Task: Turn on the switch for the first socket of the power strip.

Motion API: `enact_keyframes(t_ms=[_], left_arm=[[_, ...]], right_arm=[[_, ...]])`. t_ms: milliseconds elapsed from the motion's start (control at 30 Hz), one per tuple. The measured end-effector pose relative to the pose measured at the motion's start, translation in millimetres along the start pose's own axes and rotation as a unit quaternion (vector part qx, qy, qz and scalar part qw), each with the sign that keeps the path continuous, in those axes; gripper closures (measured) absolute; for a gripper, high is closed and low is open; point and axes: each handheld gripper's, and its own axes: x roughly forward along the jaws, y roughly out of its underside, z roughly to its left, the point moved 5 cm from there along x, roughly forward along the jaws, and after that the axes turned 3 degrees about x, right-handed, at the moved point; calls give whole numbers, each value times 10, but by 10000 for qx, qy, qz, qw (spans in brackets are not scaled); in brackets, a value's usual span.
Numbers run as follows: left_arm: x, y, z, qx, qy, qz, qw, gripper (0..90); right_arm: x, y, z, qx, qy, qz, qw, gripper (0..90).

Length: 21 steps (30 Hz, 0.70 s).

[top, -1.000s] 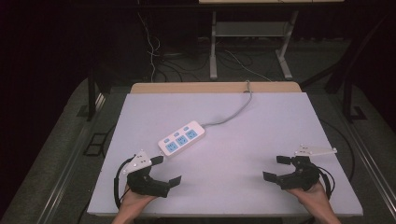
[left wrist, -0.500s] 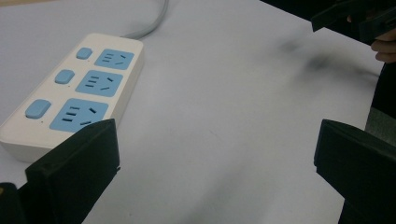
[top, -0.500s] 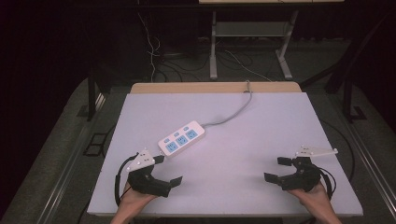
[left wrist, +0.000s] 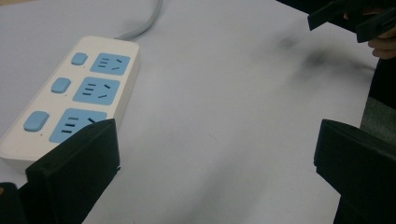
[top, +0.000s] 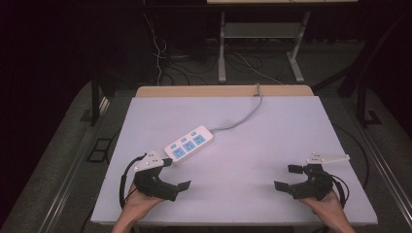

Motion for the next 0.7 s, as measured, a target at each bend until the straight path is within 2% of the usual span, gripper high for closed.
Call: enact_keyframes(t_ms=[700], left_arm=[[-5,-262,248,-46,-27,135,9999,0]], right_arm=[[16,18,5,-30,-23,94,9999,1]])
